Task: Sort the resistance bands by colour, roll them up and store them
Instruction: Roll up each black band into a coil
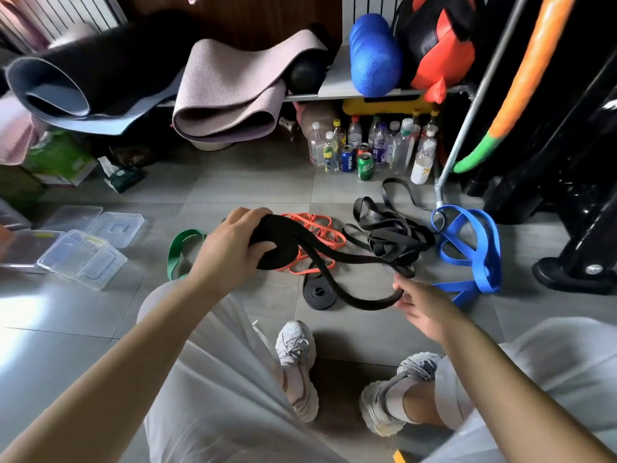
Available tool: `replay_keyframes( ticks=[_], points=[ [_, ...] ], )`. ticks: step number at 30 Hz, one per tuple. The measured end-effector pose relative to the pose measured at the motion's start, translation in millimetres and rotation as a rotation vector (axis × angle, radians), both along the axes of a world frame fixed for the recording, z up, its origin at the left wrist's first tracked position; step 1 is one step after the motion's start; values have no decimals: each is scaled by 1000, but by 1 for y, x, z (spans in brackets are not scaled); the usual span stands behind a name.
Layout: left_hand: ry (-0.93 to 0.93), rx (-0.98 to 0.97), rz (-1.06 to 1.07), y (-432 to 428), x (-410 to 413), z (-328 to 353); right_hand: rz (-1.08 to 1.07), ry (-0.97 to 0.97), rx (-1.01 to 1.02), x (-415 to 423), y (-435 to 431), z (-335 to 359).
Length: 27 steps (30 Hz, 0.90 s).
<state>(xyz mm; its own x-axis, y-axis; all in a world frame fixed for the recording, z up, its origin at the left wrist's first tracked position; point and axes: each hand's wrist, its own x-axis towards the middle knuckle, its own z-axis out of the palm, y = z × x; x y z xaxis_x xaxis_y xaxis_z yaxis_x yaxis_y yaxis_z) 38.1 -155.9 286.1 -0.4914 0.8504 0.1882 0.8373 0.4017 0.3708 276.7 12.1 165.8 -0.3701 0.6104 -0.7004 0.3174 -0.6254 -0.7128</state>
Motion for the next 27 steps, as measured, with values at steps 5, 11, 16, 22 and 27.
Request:
replay_keyframes(
  ticks=[5, 11, 16, 22, 27],
  points=[
    [80, -35, -186, 16, 36, -2, 403, -102, 571, -18, -19, 42],
    [105, 12, -254, 21, 56, -6, 482, 175, 824, -37, -30, 75],
    [15, 69, -220, 14, 57, -5, 520, 205, 956, -33, -30, 78],
    [-248, 179, -91, 12, 61, -4, 486, 320, 903, -27, -31, 75],
    [-371, 32, -122, 19, 62, 2, 509, 281, 917, -25, -24, 77]
  ],
)
